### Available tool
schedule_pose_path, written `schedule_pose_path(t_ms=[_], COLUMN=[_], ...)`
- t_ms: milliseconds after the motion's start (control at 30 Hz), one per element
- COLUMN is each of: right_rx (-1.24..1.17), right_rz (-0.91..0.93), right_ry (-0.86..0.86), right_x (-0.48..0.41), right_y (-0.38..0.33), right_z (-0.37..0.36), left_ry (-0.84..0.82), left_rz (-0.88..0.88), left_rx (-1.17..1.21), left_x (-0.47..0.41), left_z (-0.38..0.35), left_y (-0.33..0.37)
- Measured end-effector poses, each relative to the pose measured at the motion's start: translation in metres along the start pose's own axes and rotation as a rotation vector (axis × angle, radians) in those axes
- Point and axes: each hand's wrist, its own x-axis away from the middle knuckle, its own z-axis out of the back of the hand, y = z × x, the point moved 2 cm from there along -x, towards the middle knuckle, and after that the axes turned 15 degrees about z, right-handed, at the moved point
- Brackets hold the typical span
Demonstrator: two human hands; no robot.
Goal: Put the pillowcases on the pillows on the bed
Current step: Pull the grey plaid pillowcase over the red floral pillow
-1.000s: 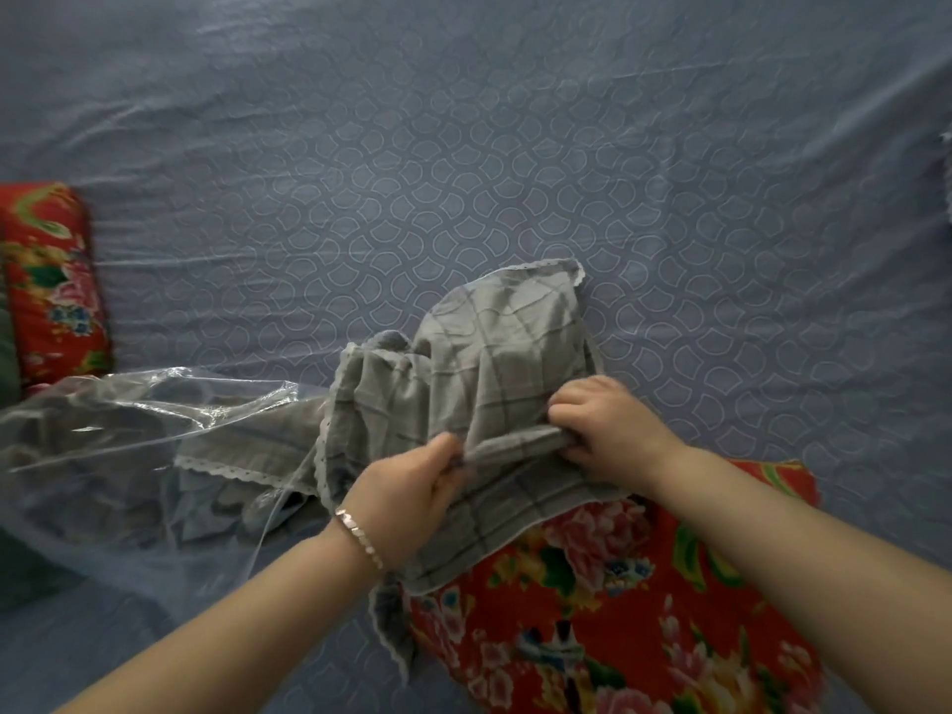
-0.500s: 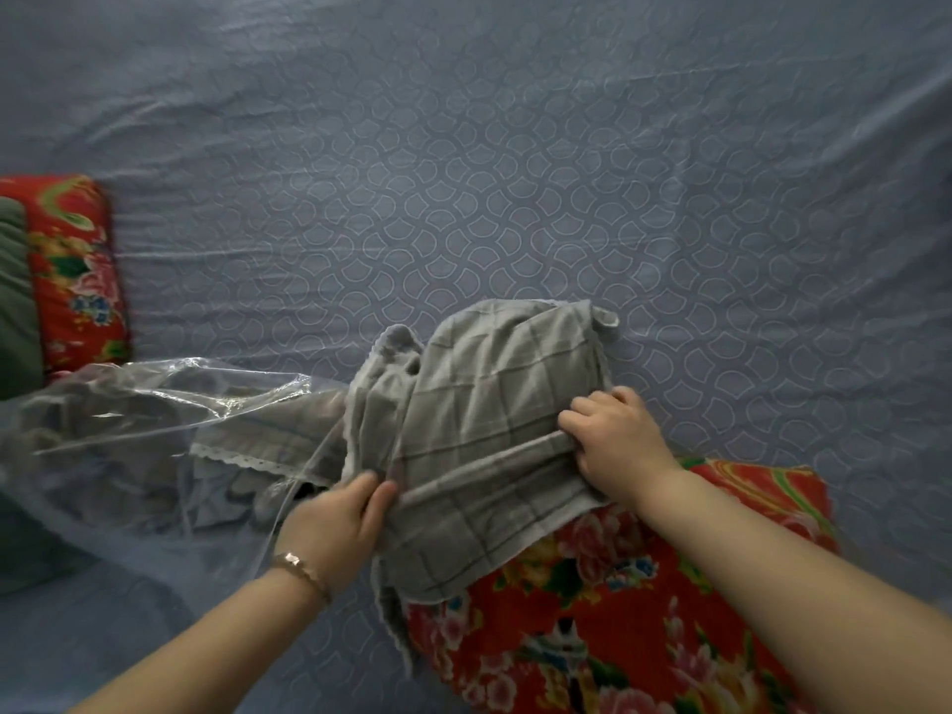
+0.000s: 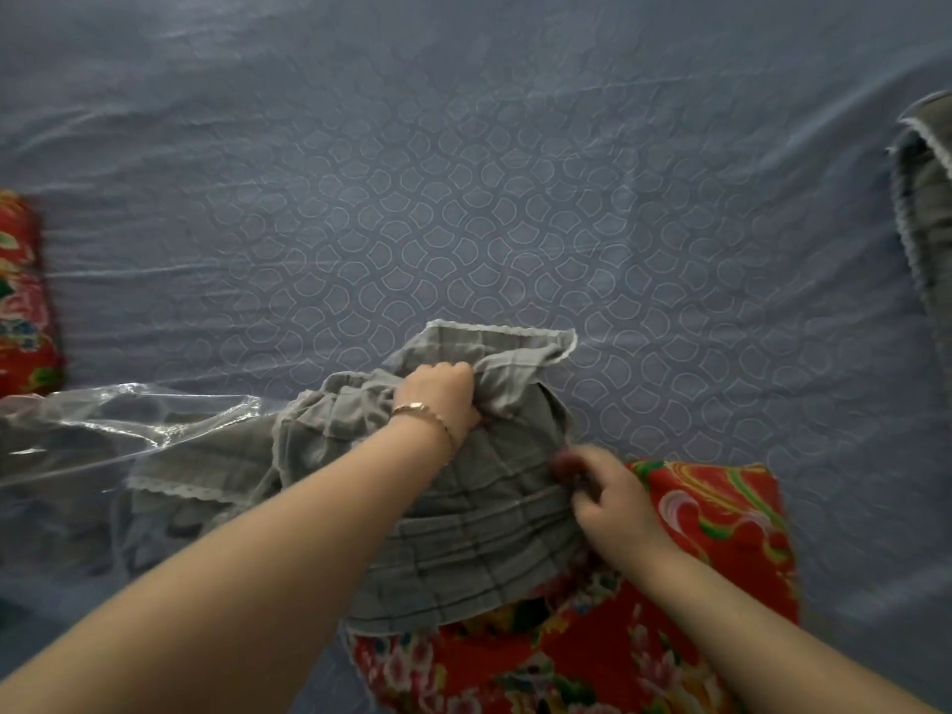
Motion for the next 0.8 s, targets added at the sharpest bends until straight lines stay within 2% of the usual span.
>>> schedule_pose_path(t_ms=[33,67,133,200,267,333,433,500,633,733,800], right_rx=[0.018,0.045,0.099,0.129,0.15,0.183,0.25,0.281,0.45,0.479,0.594], right_rz=[-0.12,-0.27,-0.49,-0.46,-0.338,-0.278,-0.312,-0.364,-0.563,-0.71,-0.609], right_ry=[0.079,0.088,-0.048,-0.244,-0.321,-0.275,-0.064,0.014,0.013,0.176,0.271], right_x=[-0.005,-0.011,-0.026,-0.038,-0.044,-0.039,-0.018,-0.001,0.002,-0.01,-0.014], right_y=[0.009,0.019,0.037,0.038,0.025,0.01,0.016,0.026,0.044,0.041,0.021], right_z=[0.006,0.011,0.014,0.003,-0.011,-0.012,0.018,0.037,0.044,0.038,0.023], left_ry=[0.068,0.142,0.291,0.363,0.425,0.505,0.616,0.602,0.342,0.282,0.359], left_rz=[0.018,0.03,0.03,0.051,0.071,0.106,0.27,0.415,0.388,0.245,0.095], left_rx=[0.129,0.289,0.578,0.727,0.805,0.894,0.913,0.849,0.864,0.828,0.753], left_x=[0.003,0.008,0.021,0.033,0.038,0.034,0.01,-0.01,-0.045,-0.047,-0.018], left_z=[-0.006,-0.011,-0.016,-0.015,-0.009,0.006,0.035,0.048,0.043,0.032,0.017], left_y=[-0.008,-0.018,-0.039,-0.052,-0.056,-0.06,-0.081,-0.091,-0.058,-0.043,-0.048])
